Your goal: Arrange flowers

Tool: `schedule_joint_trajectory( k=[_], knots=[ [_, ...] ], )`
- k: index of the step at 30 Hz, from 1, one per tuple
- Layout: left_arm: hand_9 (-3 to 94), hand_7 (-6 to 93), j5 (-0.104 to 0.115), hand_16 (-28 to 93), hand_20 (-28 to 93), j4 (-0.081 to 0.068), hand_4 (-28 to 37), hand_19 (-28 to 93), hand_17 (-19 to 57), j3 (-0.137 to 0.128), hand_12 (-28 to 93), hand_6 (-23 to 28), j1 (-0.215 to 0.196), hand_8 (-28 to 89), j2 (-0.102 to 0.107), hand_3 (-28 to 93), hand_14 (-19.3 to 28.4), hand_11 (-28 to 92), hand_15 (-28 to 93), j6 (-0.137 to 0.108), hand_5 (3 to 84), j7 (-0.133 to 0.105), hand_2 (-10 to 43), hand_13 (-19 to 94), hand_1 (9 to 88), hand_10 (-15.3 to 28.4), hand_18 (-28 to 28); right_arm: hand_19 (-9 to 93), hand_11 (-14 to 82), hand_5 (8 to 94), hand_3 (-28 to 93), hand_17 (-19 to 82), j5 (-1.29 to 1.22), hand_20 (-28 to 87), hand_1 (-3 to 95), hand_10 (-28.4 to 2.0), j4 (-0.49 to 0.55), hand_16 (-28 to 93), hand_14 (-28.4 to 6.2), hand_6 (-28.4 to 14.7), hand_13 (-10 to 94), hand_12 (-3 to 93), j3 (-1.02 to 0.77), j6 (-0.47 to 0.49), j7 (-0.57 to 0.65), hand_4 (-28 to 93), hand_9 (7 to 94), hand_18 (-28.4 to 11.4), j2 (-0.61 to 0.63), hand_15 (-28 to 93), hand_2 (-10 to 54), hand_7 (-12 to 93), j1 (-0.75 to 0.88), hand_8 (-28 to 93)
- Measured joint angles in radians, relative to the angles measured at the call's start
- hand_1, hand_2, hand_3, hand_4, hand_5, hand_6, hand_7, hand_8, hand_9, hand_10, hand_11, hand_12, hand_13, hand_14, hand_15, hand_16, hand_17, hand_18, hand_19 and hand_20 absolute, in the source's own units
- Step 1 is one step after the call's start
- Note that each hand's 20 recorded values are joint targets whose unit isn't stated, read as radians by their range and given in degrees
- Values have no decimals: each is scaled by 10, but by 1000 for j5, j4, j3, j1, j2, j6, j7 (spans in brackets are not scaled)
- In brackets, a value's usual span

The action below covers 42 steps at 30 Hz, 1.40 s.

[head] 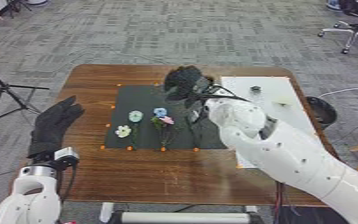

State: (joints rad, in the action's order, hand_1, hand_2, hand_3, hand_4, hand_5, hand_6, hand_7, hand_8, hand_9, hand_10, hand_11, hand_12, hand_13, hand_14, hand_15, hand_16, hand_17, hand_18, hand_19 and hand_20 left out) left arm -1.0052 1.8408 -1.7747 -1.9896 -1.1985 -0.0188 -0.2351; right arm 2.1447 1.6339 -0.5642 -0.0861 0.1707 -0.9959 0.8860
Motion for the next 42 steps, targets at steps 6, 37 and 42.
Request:
schedule_joint_trajectory(
  k=[6,37,42],
  knots=[
    [466,127,0,5,193,6,-282,122,50,-4,131,36,-9,-67,-1,695,185,212,233,-1,451,-1,15,366,257,143,141,587,74,516,679,230,88,513,378,-135,-4,310,-133,-7,587,169,-124,1,15,-169,514,-216,82,488,-95,146,-1,-90],
    [467,127,0,4,193,12,-279,121,50,-7,130,34,-17,-67,-1,692,186,212,235,-1,451,-6,15,367,259,143,142,658,76,507,711,275,174,536,402,-125,-103,272,-116,-1,652,157,-549,376,110,-221,526,-227,305,610,-95,152,337,-85],
    [467,127,0,4,193,12,-281,121,50,-3,130,35,-17,-67,-2,694,185,213,234,-1,452,-12,15,367,259,143,141,670,98,558,707,293,186,537,446,-120,-126,277,-106,16,680,157,-499,268,111,-221,582,-219,295,627,-95,181,325,-98]
  ],
)
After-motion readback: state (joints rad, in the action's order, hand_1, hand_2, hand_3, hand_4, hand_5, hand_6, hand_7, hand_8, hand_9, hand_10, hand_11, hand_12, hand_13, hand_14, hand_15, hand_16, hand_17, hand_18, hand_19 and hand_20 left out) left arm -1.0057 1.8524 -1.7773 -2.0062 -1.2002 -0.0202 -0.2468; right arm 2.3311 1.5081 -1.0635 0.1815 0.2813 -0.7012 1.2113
